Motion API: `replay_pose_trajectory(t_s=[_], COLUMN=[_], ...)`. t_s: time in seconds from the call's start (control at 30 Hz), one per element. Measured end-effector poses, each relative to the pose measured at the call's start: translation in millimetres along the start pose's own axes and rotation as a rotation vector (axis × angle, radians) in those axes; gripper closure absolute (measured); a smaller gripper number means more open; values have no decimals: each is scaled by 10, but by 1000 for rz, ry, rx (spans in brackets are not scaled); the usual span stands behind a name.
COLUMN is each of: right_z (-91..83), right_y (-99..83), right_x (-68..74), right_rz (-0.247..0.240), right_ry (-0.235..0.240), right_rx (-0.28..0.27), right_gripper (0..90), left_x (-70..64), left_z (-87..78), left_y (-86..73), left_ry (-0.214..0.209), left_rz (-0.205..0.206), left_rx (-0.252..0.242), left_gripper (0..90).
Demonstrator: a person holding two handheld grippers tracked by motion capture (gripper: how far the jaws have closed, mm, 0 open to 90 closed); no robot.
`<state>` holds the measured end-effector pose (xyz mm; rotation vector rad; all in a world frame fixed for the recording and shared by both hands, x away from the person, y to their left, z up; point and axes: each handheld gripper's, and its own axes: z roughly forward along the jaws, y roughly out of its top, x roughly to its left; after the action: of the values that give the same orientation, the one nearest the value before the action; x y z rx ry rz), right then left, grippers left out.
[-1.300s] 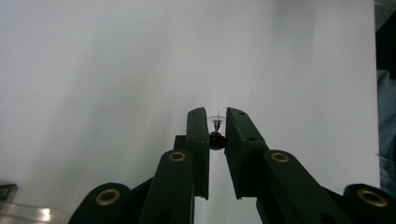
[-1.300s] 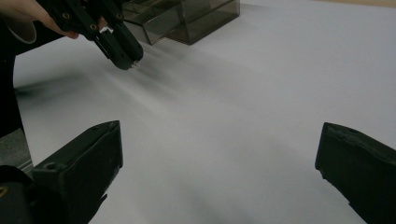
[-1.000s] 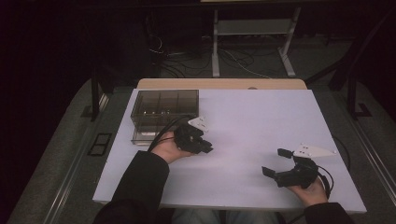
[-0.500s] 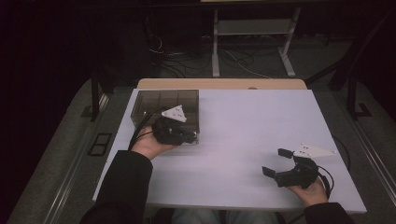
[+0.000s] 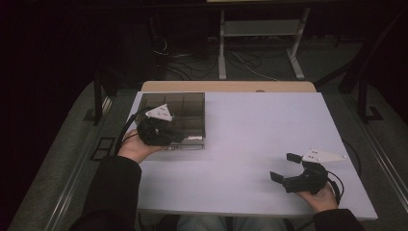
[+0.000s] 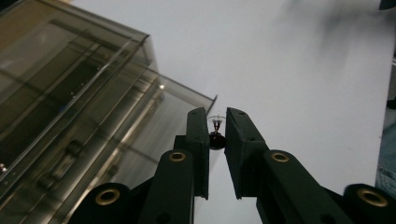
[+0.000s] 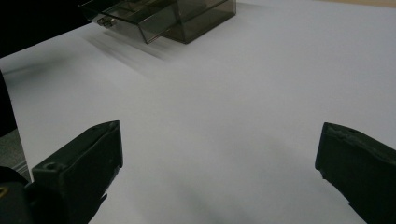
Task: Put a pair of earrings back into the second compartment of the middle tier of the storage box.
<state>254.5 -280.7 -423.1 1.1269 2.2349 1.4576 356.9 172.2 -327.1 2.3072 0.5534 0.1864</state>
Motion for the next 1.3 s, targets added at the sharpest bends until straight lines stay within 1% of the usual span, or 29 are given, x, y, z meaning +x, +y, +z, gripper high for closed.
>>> replay_pose_trajectory(t_s=[0.07, 0.13, 0.17, 0.3, 0.33, 0.43, 0.5, 0.57, 0.6, 0.63, 0.73, 0.83, 0.87, 0.97, 1.03, 1.13, 1.23, 1.3], right_z=[1, 1, 1, 1, 1, 2, 2, 2, 2, 2, 8, 10, 10, 10, 11, 13, 14, 16], right_y=[0, 0, 0, -1, -1, -1, -2, -2, -3, -3, -3, -4, -5, -4, -5, -6, -7, -7], right_x=[2, 3, 3, 3, 2, 1, 2, 3, 3, 3, 3, 5, 6, 8, 9, 9, 13, 18], right_rz=[1, 1, 0, -1, -1, -1, 0, -1, -1, 0, 0, -3, -4, -3, -4, -8, -10, -8], right_ry=[0, -1, 0, -1, -1, -1, -2, -1, -2, -2, -2, -1, -1, 0, 0, 1, 1, 3], right_rx=[2, 2, 3, 4, 4, 5, 7, 7, 6, 7, 8, 10, 10, 11, 12, 12, 14, 16], right_gripper=[4, 4, 4, 4, 4, 4, 4, 4, 4, 4, 4, 4, 4, 4, 4, 4, 4, 4], left_x=[48, 91, 122, 215, 232, 289, 350, 393, 412, 426, 465, 493, 498, 527, 537, 553, 557, 555], left_z=[-37, -61, -73, -83, -78, -57, -29, -14, -1, 3, 38, 84, 111, 157, 187, 223, 263, 300], left_y=[-37, -70, -95, -178, -202, -271, -333, -375, -401, -414, -460, -491, -501, -524, -536, -546, -549, -541], left_ry=[15, 23, 27, 54, 61, 78, 88, 92, 95, 96, 102, 100, 103, 104, 104, 107, 106, 103], left_rz=[-13, -33, -50, -84, -99, -127, -147, -159, -172, -172, -192, -198, -205, -208, -223, -226, -236, -233], left_rx=[-10, -22, -29, -40, -45, -45, -41, -33, -37, -32, -36, -32, -26, -19, -24, -13, -16, -5], left_gripper=[788, 788, 788, 788, 788, 788, 788, 788, 788, 788, 787, 788, 788, 787, 787, 788, 787, 786])
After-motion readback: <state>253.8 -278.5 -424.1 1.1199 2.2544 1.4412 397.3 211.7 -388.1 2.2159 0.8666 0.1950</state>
